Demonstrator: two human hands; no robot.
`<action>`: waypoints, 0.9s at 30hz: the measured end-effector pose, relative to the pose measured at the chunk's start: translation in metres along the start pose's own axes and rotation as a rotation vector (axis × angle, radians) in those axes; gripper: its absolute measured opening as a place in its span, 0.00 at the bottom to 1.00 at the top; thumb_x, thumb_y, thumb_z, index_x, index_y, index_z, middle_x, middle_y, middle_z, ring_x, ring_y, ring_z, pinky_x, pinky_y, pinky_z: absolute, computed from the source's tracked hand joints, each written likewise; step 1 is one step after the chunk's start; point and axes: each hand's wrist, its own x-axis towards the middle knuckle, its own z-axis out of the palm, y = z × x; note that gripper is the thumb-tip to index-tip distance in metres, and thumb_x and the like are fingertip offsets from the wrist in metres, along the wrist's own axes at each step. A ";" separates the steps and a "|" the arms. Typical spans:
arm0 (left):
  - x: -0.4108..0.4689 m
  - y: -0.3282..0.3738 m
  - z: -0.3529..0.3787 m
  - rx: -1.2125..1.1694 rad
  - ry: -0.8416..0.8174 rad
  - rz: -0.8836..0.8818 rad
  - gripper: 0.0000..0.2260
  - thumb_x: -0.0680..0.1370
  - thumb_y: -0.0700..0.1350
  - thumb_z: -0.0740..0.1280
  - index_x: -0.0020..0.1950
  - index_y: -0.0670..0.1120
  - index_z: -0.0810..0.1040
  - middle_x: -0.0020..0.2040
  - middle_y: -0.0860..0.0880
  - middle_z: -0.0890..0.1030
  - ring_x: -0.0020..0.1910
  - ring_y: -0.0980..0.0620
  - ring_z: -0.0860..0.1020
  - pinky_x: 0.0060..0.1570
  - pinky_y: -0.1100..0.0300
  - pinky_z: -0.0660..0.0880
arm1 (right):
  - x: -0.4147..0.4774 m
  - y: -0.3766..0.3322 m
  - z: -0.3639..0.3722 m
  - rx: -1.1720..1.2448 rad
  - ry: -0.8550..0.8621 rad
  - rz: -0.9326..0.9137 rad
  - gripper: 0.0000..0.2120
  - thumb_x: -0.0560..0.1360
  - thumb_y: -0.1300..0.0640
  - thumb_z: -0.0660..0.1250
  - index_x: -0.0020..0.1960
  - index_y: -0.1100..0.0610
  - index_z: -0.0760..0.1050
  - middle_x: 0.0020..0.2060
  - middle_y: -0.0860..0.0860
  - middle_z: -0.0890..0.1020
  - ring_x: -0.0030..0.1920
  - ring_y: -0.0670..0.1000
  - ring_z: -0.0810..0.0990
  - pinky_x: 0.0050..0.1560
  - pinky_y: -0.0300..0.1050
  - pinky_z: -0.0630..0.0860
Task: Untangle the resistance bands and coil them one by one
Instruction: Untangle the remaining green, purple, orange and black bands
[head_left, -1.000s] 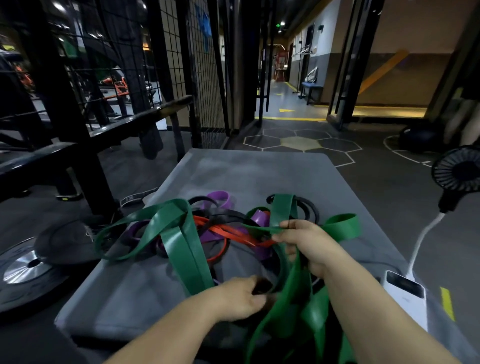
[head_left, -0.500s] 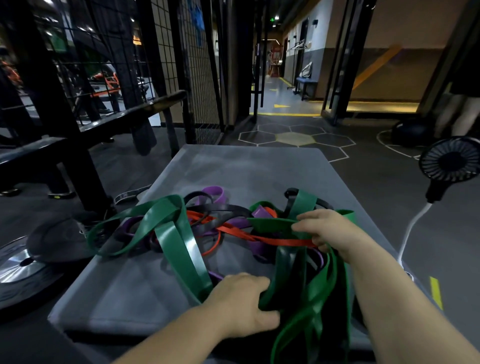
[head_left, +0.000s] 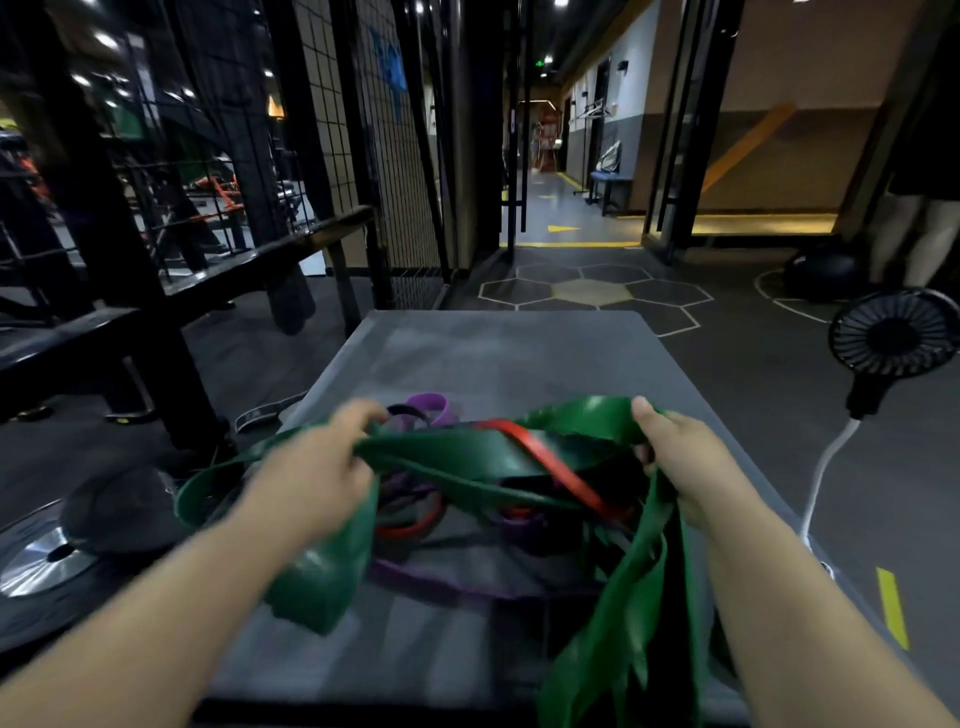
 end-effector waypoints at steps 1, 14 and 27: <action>0.012 -0.016 -0.015 0.041 0.069 -0.057 0.21 0.75 0.42 0.64 0.64 0.58 0.67 0.54 0.46 0.82 0.45 0.42 0.79 0.42 0.54 0.72 | 0.003 -0.001 -0.007 0.049 0.051 -0.001 0.22 0.80 0.40 0.58 0.48 0.58 0.76 0.42 0.54 0.79 0.45 0.56 0.76 0.42 0.46 0.70; 0.038 -0.058 0.021 -0.006 -0.183 -0.195 0.22 0.74 0.36 0.61 0.68 0.46 0.73 0.65 0.42 0.76 0.60 0.42 0.76 0.55 0.55 0.73 | 0.020 0.016 -0.019 0.316 0.175 0.212 0.28 0.73 0.33 0.62 0.57 0.56 0.78 0.49 0.56 0.81 0.49 0.60 0.80 0.54 0.59 0.78; 0.019 0.093 0.127 0.169 -0.415 0.453 0.27 0.71 0.65 0.66 0.67 0.57 0.71 0.68 0.58 0.69 0.72 0.53 0.59 0.73 0.40 0.49 | 0.015 0.032 -0.024 -0.253 0.124 0.010 0.16 0.83 0.52 0.57 0.66 0.57 0.73 0.57 0.58 0.78 0.50 0.57 0.74 0.48 0.48 0.69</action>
